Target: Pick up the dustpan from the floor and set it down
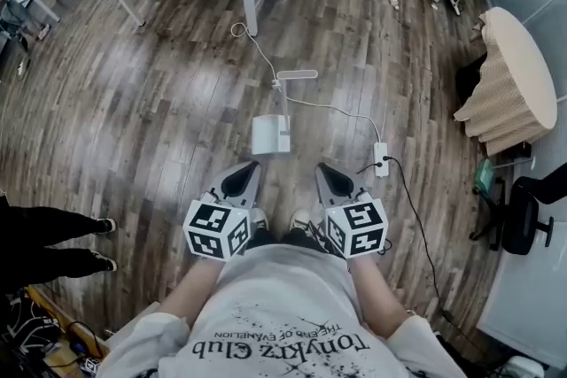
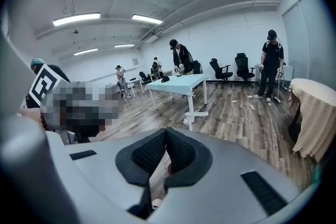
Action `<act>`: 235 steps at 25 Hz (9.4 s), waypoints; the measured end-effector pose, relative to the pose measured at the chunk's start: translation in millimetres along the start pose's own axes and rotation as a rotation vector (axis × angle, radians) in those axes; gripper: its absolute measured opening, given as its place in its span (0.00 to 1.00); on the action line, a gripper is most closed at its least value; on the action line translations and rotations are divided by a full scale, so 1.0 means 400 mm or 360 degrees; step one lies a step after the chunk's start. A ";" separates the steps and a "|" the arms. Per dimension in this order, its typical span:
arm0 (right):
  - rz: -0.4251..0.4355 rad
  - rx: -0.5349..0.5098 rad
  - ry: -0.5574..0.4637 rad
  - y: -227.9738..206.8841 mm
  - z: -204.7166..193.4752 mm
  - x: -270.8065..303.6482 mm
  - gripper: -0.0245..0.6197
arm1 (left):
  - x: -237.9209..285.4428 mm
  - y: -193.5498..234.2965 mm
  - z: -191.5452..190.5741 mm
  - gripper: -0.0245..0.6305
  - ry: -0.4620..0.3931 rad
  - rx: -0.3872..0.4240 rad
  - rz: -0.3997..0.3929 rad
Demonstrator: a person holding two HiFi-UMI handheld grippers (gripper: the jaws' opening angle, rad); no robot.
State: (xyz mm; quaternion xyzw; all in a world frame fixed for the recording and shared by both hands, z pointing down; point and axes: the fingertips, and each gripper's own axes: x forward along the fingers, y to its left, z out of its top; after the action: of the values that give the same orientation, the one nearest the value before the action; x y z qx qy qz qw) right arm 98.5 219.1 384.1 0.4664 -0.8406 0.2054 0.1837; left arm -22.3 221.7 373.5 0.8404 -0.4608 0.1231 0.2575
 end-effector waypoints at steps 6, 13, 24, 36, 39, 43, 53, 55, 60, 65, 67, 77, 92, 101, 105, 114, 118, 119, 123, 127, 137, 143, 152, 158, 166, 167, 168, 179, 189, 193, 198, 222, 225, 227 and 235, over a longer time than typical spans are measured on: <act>-0.0041 0.0098 -0.0095 0.023 0.034 0.006 0.08 | -0.017 0.031 0.012 0.07 -0.0002 0.0010 -0.0038; -0.0110 0.0109 -0.0162 0.066 0.053 0.010 0.08 | -0.056 0.075 0.000 0.07 0.0011 0.0041 -0.0113; -0.0104 0.0115 -0.0119 0.030 0.054 0.073 0.08 | -0.003 0.140 -0.006 0.07 0.0064 0.0031 -0.0106; 0.0035 -0.0031 -0.0067 -0.172 0.161 0.207 0.08 | 0.210 0.163 0.118 0.07 0.0034 0.0001 0.0021; 0.0081 -0.0041 -0.0055 -0.224 0.186 0.238 0.08 | 0.268 0.163 0.151 0.07 0.0029 -0.0007 0.0055; 0.0146 -0.0055 -0.0037 -0.276 0.201 0.264 0.08 | 0.334 0.152 0.173 0.07 0.0030 -0.0019 0.0102; 0.0222 -0.0121 0.0050 -0.325 0.208 0.331 0.08 | 0.398 0.163 0.193 0.07 0.0052 -0.0069 0.0177; 0.0215 -0.0138 0.0070 -0.321 0.209 0.351 0.08 | 0.403 0.180 0.200 0.07 0.0052 -0.0073 0.0174; 0.0178 -0.0173 0.0096 -0.307 0.221 0.387 0.08 | 0.419 0.218 0.216 0.07 0.0074 -0.0066 0.0134; 0.0164 -0.0200 0.0117 -0.320 0.230 0.418 0.08 | 0.445 0.246 0.241 0.07 0.0078 -0.0040 0.0102; 0.0167 -0.0201 0.0138 -0.325 0.229 0.432 0.08 | 0.453 0.254 0.246 0.07 0.0083 -0.0038 0.0092; 0.0166 -0.0350 0.0240 -0.340 0.212 0.520 0.08 | 0.481 0.310 0.246 0.07 0.0096 -0.0029 0.0096; 0.0211 -0.0526 0.0327 -0.367 0.185 0.618 0.08 | 0.560 0.363 0.198 0.07 0.0144 -0.0107 0.0088; 0.0229 -0.0644 0.0359 -0.383 0.161 0.681 0.08 | 0.601 0.393 0.179 0.07 0.0165 -0.0151 0.0095; 0.0260 -0.0723 0.0393 -0.388 0.144 0.707 0.08 | 0.608 0.400 0.165 0.07 0.0185 -0.0165 0.0098; 0.0356 -0.1032 0.0540 -0.382 0.090 0.758 0.31 | 0.632 0.425 0.149 0.07 0.0203 -0.0199 0.0109; 0.0383 -0.1340 0.0619 -0.386 0.062 0.791 0.33 | 0.641 0.436 0.143 0.07 0.0203 -0.0222 0.0121; 0.0403 -0.1412 0.0651 -0.387 0.052 0.797 0.34 | 0.642 0.437 0.143 0.07 0.0203 -0.0227 0.0123; 0.0505 -0.1617 0.0788 -0.379 0.003 0.818 0.36 | 0.643 0.449 0.138 0.07 0.0198 -0.0245 0.0138; 0.0529 -0.1724 0.0859 -0.373 -0.032 0.845 0.37 | 0.636 0.464 0.129 0.07 0.0199 -0.0266 0.0158; 0.0568 -0.1858 0.0991 -0.388 -0.091 0.902 0.37 | 0.631 0.494 0.110 0.07 0.0216 -0.0309 0.0181; 0.0599 -0.1888 0.1039 -0.391 -0.115 0.930 0.37 | 0.630 0.502 0.095 0.07 0.0227 -0.0331 0.0201; 0.0551 -0.1928 0.1009 -0.397 -0.134 0.950 0.13 | 0.619 0.517 0.085 0.07 0.0235 -0.0343 0.0226; 0.0530 -0.1885 0.0960 -0.392 -0.131 0.954 0.10 | 0.609 0.514 0.080 0.07 0.0229 -0.0346 0.0235; 0.0529 -0.1838 0.0839 -0.360 -0.121 0.947 0.10 | 0.592 0.525 0.081 0.07 0.0227 -0.0341 0.0250; 0.0526 -0.1831 0.0835 -0.356 -0.120 0.943 0.10 | 0.589 0.526 0.082 0.07 0.0225 -0.0339 0.0253; 0.0523 -0.1828 0.0833 -0.353 -0.118 0.938 0.10 | 0.586 0.527 0.085 0.07 0.0222 -0.0337 0.0255; 0.0445 -0.1791 0.0809 -0.318 -0.066 0.844 0.10 | 0.535 0.507 0.123 0.07 0.0190 -0.0268 0.0244; 0.0338 -0.1660 0.0813 -0.268 0.063 0.691 0.10 | 0.429 0.432 0.134 0.07 0.0176 -0.0213 0.0209; 0.0305 -0.1621 0.0824 -0.253 0.111 0.633 0.10 | 0.391 0.410 0.142 0.07 0.0164 -0.0188 0.0193; 0.0270 -0.1604 0.0830 -0.229 0.132 0.566 0.10 | 0.353 0.392 0.158 0.07 0.0133 -0.0141 0.0180; 0.0202 -0.1629 0.0812 -0.194 0.160 0.473 0.10 | 0.308 0.325 0.194 0.07 0.0056 -0.0069 0.0099; 0.0203 -0.1631 0.0810 -0.194 0.164 0.476 0.10 | 0.310 0.324 0.200 0.07 0.0062 -0.0043 0.0109; 0.0204 -0.1633 0.0810 -0.194 0.167 0.478 0.10 | 0.312 0.320 0.204 0.07 0.0084 0.0009 0.0115; 0.0211 -0.1643 0.0811 -0.195 0.172 0.481 0.10 | 0.310 0.322 0.225 0.07 0.0019 0.0022 0.0124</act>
State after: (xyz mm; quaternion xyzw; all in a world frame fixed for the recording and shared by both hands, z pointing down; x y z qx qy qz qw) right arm 61.7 9.6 435.5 0.1987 -0.7885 -0.1144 0.5707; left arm -65.3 27.3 394.3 0.8227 -0.4908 0.1413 0.2495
